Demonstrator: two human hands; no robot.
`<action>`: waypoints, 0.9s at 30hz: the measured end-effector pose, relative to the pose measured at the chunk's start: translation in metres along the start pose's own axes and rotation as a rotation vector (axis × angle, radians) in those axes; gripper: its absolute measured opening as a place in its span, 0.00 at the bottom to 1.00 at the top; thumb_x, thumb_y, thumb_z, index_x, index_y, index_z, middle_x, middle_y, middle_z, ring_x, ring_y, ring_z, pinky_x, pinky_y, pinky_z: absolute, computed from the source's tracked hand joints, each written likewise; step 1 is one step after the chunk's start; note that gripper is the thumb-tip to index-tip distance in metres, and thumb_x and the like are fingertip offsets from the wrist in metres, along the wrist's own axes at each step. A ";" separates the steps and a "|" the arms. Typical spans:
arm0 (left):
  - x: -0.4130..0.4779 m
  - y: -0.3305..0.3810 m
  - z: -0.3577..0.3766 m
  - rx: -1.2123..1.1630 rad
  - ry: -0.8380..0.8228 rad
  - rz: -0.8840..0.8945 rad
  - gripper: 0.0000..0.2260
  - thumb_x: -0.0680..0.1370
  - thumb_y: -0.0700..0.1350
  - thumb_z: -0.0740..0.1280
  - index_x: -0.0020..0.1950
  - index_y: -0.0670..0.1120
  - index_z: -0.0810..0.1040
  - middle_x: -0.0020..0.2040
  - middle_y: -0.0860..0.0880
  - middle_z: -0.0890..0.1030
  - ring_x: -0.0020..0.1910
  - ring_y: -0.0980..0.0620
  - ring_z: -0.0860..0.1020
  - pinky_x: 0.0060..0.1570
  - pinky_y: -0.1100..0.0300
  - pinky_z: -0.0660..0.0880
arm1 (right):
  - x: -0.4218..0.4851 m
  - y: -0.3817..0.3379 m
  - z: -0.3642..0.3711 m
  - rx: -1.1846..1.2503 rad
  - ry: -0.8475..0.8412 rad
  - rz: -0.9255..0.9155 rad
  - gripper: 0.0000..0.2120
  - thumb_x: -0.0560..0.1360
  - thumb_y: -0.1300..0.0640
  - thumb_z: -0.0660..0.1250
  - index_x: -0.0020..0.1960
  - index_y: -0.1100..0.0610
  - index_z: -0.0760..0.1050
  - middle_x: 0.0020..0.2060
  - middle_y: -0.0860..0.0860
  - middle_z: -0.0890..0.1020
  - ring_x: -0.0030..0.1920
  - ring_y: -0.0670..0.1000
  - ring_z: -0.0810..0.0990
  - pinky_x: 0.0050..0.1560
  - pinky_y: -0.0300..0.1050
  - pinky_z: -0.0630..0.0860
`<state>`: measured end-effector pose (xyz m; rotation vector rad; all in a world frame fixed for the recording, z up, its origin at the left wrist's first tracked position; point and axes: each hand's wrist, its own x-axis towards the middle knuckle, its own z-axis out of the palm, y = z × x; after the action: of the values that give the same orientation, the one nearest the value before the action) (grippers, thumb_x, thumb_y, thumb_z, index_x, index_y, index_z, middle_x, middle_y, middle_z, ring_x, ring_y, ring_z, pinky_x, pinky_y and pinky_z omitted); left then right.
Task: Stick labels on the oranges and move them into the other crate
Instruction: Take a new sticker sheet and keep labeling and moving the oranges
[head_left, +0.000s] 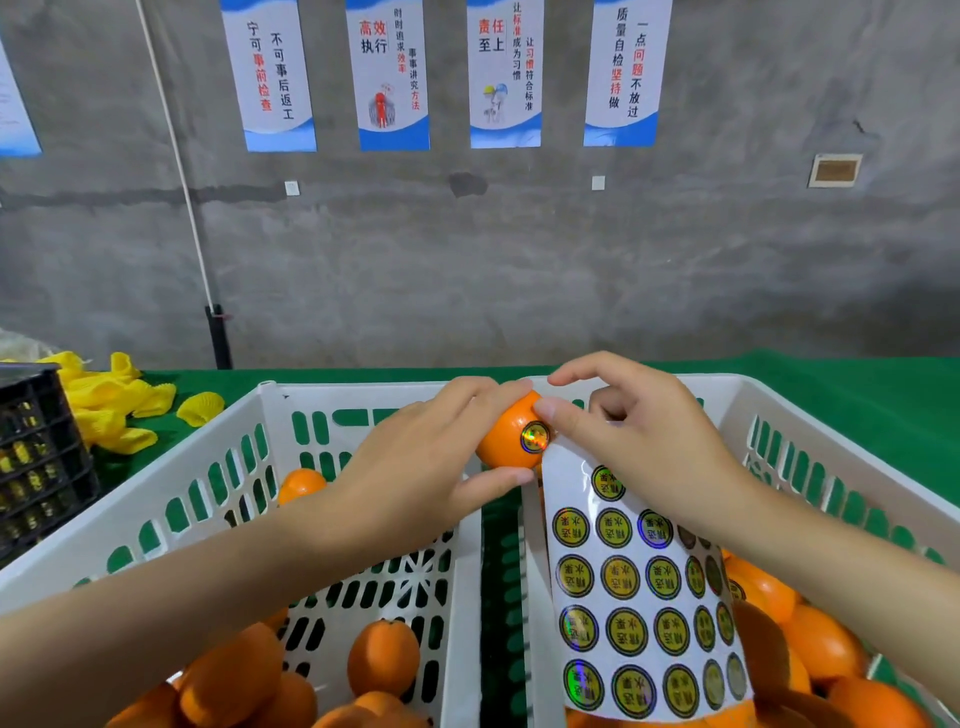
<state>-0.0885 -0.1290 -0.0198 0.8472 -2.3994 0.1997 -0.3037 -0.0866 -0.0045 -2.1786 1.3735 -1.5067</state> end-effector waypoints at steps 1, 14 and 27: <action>0.000 0.002 0.001 -0.018 -0.014 -0.010 0.30 0.77 0.65 0.63 0.75 0.65 0.52 0.71 0.58 0.66 0.63 0.54 0.74 0.59 0.56 0.75 | 0.000 0.000 0.000 0.005 0.027 -0.005 0.10 0.74 0.42 0.68 0.51 0.45 0.77 0.20 0.48 0.69 0.24 0.44 0.64 0.28 0.35 0.62; 0.001 0.012 0.005 0.049 -0.101 0.155 0.29 0.78 0.57 0.68 0.75 0.62 0.57 0.72 0.57 0.63 0.63 0.54 0.71 0.62 0.55 0.72 | -0.002 -0.008 -0.002 0.021 0.113 -0.022 0.09 0.79 0.44 0.64 0.47 0.47 0.79 0.25 0.52 0.75 0.25 0.45 0.68 0.29 0.45 0.66; -0.002 0.015 0.006 -0.157 -0.135 0.030 0.24 0.82 0.51 0.65 0.74 0.62 0.60 0.74 0.65 0.53 0.60 0.55 0.76 0.57 0.65 0.72 | -0.001 -0.016 -0.005 0.046 0.215 -0.054 0.13 0.80 0.47 0.59 0.45 0.48 0.81 0.29 0.48 0.75 0.30 0.43 0.71 0.30 0.33 0.64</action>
<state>-0.0992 -0.1184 -0.0250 0.7750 -2.5155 -0.0353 -0.2984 -0.0753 0.0065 -2.0932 1.3328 -1.8193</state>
